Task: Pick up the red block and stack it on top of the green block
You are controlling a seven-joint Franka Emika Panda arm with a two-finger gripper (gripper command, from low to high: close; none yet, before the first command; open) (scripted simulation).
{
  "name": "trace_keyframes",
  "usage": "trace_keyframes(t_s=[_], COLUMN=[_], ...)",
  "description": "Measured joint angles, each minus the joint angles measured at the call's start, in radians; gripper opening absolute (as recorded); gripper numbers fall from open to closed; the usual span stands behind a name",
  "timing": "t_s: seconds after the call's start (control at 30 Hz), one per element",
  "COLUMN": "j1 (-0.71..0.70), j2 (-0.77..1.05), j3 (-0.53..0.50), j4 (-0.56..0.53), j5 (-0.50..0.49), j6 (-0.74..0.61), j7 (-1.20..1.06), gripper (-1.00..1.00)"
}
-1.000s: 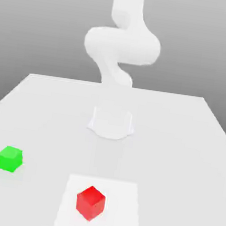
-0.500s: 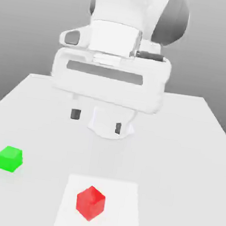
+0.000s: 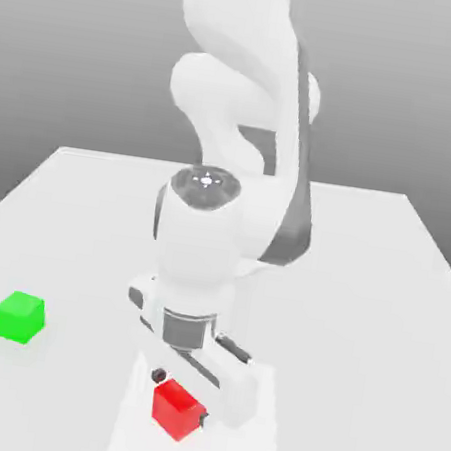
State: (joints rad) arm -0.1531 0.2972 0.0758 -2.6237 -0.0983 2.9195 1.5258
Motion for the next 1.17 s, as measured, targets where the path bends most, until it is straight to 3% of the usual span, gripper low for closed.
trace_keyframes(t_s=[0.17,0.37,0.83,1.03,1.07,1.17], j1=[-0.001,-0.02,-0.478,-0.5,-0.503,-0.503], j2=[0.0,-0.188,-0.357,-0.188,-0.163,-0.163], j3=[0.0,0.024,-0.22,-0.2,-0.195,-0.195], j4=[0.0,-0.029,-0.093,-0.09,-0.089,-0.089], j5=[-0.002,0.063,0.07,0.145,0.155,0.155], j6=[0.002,-0.156,-0.26,-0.097,-0.073,-0.073], j7=[0.002,-0.047,-0.141,-0.202,-0.209,-0.209], gripper=[-1.0,-1.0,-1.0,-1.0,1.0,1.0])
